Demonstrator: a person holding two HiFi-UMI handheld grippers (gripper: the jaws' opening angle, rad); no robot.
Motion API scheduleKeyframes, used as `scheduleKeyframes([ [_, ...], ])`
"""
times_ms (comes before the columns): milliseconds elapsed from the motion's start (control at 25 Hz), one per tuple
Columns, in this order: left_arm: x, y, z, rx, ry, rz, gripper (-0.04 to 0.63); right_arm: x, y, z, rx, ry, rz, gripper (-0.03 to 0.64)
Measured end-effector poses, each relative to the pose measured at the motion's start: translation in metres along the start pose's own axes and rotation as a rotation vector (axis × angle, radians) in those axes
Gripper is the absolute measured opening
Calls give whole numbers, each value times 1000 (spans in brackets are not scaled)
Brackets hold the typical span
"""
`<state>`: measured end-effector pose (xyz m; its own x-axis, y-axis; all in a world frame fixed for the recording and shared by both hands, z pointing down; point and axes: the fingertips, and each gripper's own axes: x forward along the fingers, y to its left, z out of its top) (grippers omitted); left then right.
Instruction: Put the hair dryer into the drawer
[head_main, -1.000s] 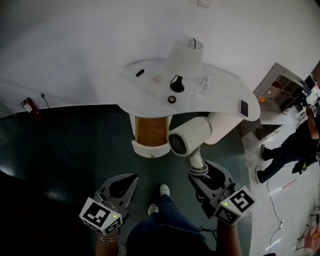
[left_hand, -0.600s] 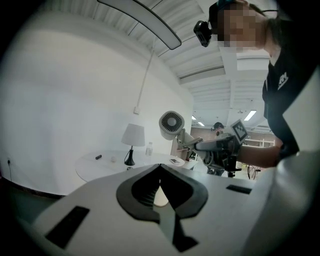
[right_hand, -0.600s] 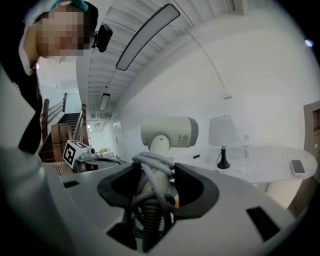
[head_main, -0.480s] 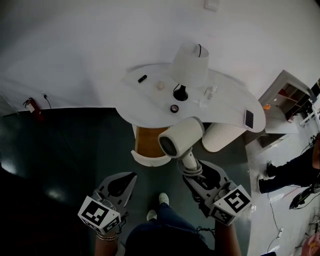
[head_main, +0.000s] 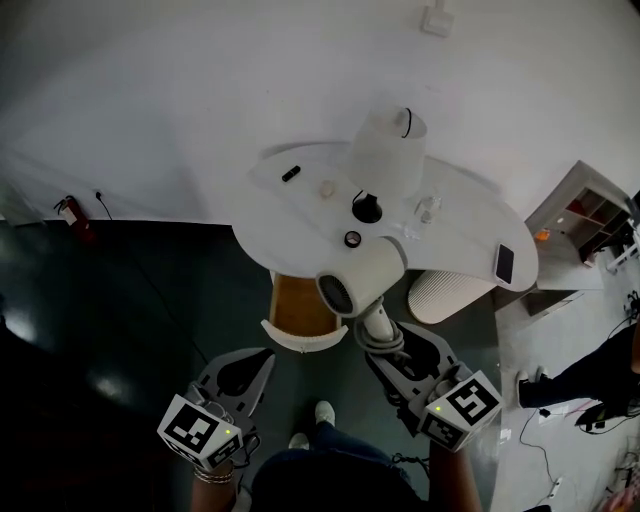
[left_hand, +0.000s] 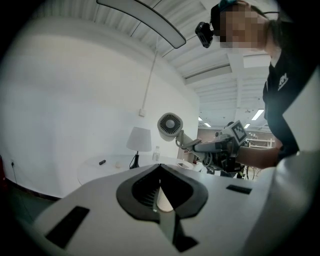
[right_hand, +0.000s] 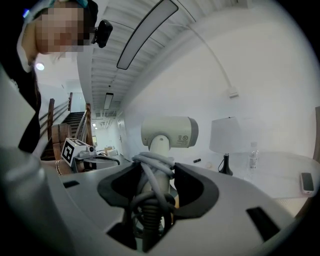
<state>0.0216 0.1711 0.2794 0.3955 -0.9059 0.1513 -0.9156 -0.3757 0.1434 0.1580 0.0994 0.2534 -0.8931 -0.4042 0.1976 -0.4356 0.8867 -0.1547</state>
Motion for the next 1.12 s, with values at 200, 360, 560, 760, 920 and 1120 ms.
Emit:
scheduleKeyframes([
  [200, 14, 4, 4, 2, -4, 23, 15, 9, -10, 13, 10, -35, 46, 221],
  [360, 25, 6, 5, -3, 0, 39, 15, 12, -23, 9, -20, 0, 52, 221],
  [560, 30, 10, -3, -27, 4, 82, 15, 16, -32, 4, -24, 16, 85, 221],
  [760, 39, 10, -11, -50, 9, 115, 15, 24, -47, -5, -10, 35, 108, 221],
  [920, 36, 18, -17, -64, 17, 160, 15, 27, -53, -12, -18, 58, 122, 221],
  [1120, 26, 32, -18, -84, 10, 243, 15, 26, -62, -14, -22, 63, 136, 221],
])
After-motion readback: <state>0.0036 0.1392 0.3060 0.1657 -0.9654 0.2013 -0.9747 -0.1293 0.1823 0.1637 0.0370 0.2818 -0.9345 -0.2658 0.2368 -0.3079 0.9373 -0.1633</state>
